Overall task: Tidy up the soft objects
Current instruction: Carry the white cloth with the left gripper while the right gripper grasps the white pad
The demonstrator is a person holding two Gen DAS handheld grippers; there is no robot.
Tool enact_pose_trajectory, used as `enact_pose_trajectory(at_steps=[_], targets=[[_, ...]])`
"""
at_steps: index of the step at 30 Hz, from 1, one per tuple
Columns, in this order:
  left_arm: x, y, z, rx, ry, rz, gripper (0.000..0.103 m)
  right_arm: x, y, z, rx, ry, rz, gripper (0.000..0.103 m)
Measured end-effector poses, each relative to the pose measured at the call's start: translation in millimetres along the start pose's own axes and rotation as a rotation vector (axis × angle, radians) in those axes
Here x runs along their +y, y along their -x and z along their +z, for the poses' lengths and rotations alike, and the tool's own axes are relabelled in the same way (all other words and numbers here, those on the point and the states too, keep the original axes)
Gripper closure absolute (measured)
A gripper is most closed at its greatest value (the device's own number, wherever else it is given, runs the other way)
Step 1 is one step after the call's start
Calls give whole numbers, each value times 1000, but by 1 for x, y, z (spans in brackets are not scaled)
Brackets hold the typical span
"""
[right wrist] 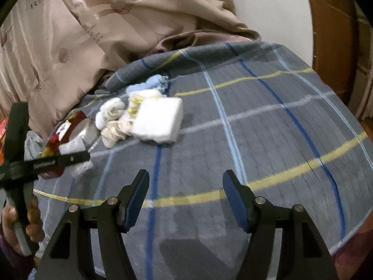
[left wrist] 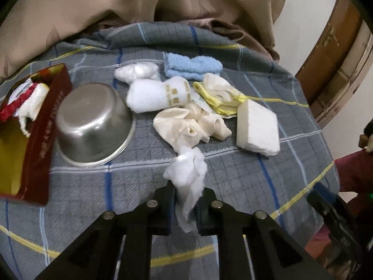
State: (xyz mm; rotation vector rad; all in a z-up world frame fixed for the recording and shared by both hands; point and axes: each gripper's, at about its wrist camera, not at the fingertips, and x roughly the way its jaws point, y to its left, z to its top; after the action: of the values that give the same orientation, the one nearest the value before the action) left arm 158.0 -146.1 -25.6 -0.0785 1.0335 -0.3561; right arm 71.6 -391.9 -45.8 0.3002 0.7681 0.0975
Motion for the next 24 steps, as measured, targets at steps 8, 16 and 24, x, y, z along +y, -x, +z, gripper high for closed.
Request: enact_pose_trajectory(at_steps=[8,16,24], targets=[[18,35,-9,-22,53,-19,90,38,-24,36,10,42,15,36],[36,60,-11,-53,81,-33,90,47,-59,59,59,-26,-19,28],[57,78,-8,-84,131,-52,90,46,-91,65,113,-61,-79,25]])
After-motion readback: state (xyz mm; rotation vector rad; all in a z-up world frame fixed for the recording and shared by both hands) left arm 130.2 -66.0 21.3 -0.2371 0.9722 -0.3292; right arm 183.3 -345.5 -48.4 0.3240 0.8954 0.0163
